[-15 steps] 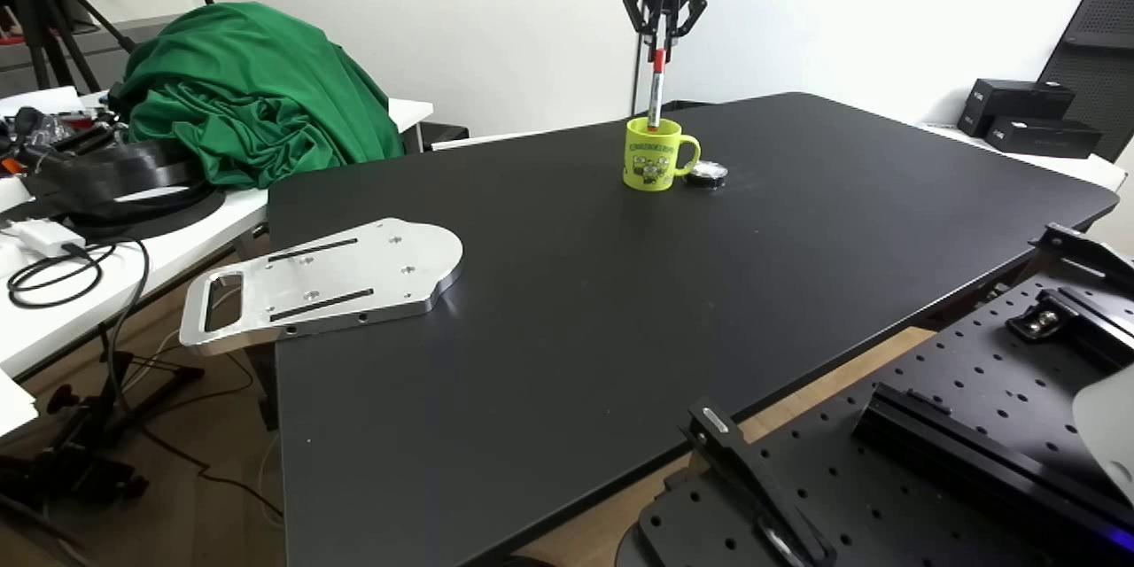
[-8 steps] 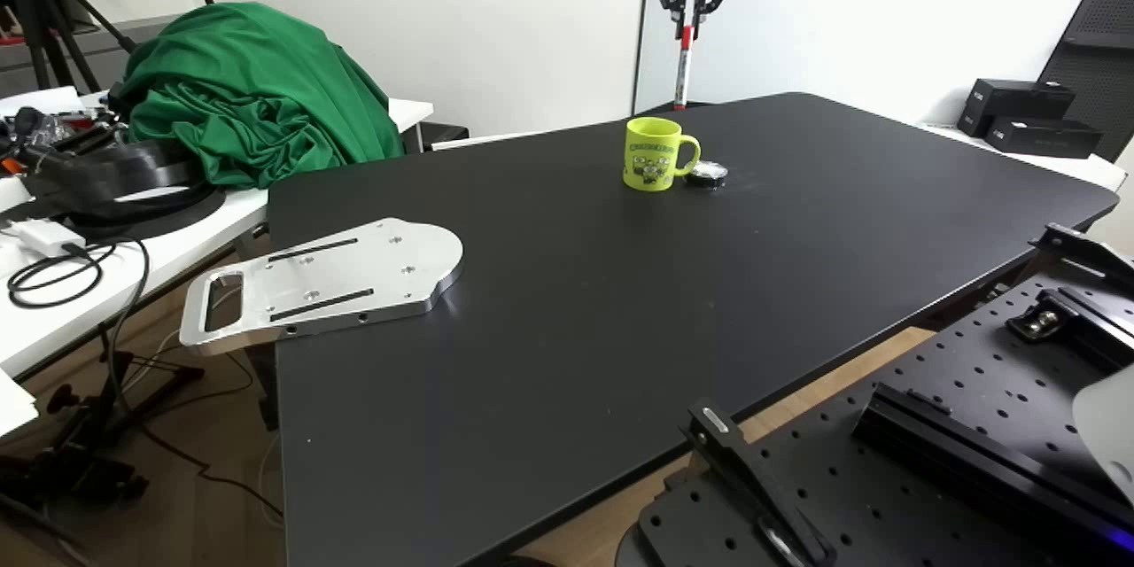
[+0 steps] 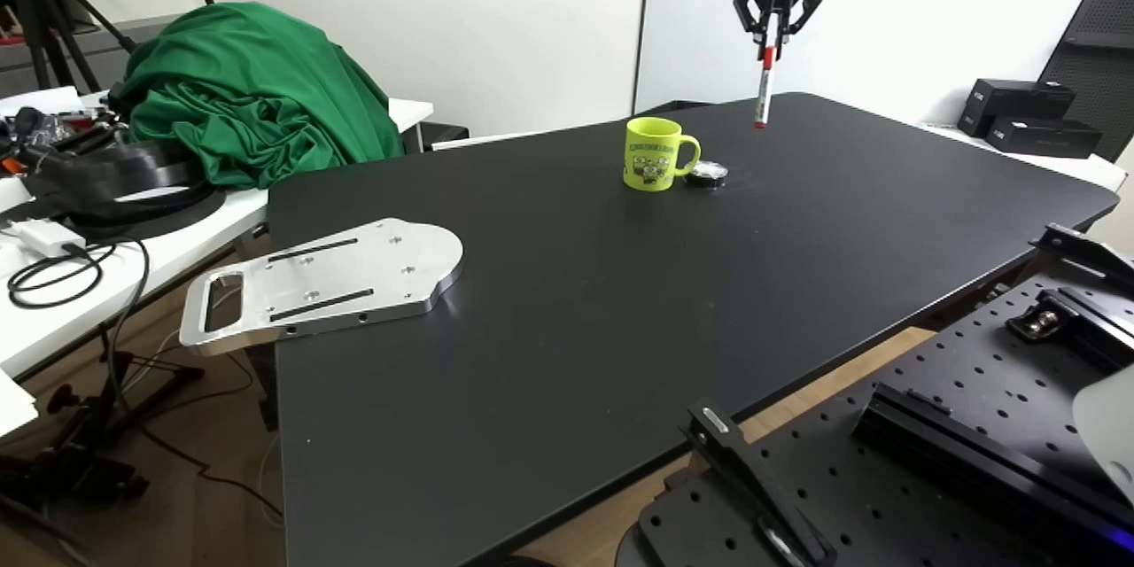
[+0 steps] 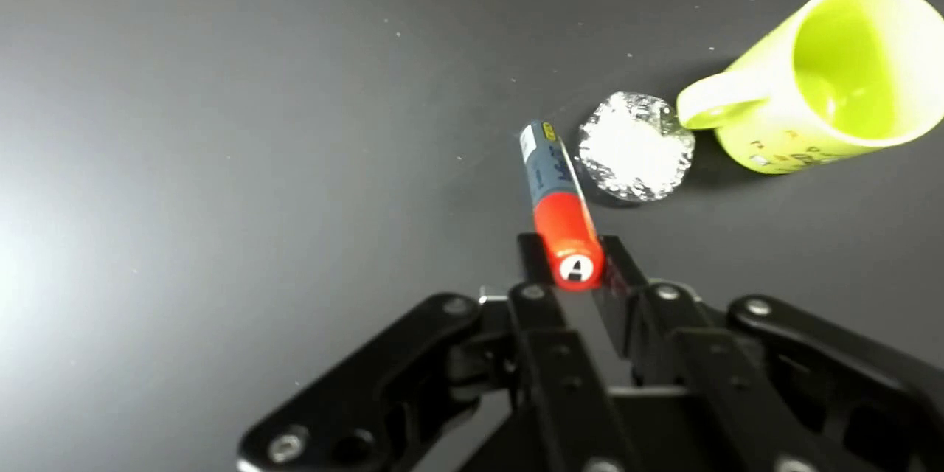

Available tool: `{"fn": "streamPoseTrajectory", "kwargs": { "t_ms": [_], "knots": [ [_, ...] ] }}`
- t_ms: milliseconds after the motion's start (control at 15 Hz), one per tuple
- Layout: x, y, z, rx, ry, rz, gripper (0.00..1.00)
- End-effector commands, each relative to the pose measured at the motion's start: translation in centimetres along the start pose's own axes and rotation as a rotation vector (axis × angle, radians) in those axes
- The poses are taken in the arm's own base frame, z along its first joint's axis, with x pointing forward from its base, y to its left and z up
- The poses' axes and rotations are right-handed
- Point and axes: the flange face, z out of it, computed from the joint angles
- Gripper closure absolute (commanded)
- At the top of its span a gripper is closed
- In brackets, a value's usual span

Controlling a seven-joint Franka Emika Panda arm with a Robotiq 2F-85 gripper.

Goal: Place the red marker inside the yellow mug, take the marker out of the mug then place it back inside the mug

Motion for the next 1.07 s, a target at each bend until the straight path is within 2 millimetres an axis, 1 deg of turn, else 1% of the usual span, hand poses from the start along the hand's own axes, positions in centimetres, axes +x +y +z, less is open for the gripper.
{"fn": "streamPoseTrajectory", "kwargs": {
  "t_ms": [0, 200, 333, 467, 600, 733, 867, 1000],
  "knots": [
    [0.0, 6.1, 3.0, 0.042, -0.081, 0.109, 0.95],
    [0.3, 10.7, 6.8, 0.057, -0.155, 0.185, 0.95],
    [0.4, 12.8, 9.1, 0.082, -0.195, 0.212, 0.95],
    [0.4, 14.2, 11.1, 0.106, -0.221, 0.231, 0.95],
    [0.6, 15.0, 12.7, 0.123, -0.241, 0.241, 0.95],
    [0.6, 15.2, 14.0, 0.123, -0.251, 0.249, 0.95],
    [0.8, 15.0, 14.8, 0.113, -0.243, 0.244, 0.95],
    [0.9, 14.3, 15.3, 0.085, -0.211, 0.217, 0.95]
  ]
}}
